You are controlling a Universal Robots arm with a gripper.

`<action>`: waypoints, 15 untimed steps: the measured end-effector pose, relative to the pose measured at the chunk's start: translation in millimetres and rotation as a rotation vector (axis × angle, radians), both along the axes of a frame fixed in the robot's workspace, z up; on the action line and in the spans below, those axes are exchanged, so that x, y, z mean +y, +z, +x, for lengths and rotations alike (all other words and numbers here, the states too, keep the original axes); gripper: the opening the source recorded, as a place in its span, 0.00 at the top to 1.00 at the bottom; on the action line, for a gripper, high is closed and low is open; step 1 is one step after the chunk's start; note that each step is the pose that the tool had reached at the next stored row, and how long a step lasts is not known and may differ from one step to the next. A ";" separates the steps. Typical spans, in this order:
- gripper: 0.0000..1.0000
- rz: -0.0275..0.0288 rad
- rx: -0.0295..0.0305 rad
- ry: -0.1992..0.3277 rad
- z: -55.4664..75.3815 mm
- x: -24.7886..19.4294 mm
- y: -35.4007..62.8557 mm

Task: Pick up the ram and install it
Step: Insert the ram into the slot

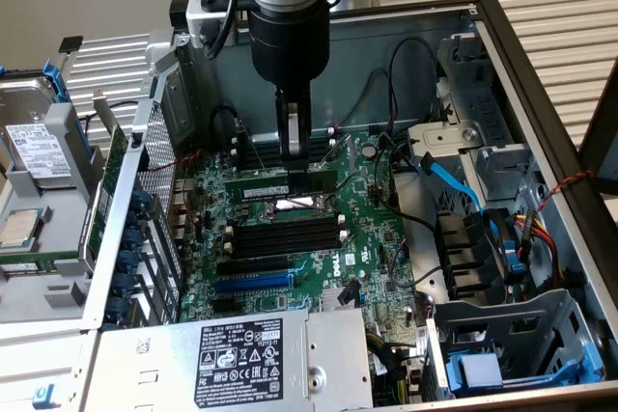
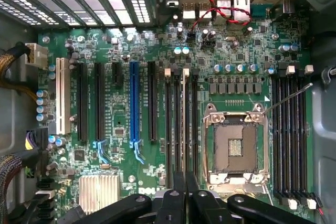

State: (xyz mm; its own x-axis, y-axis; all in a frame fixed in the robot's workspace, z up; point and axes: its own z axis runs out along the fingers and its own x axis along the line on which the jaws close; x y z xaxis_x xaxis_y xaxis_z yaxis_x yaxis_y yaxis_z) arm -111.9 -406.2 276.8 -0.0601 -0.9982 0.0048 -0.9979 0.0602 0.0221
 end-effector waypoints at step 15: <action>0.88 -0.0082 0.0028 0.000 0.0 -2.0 -9.7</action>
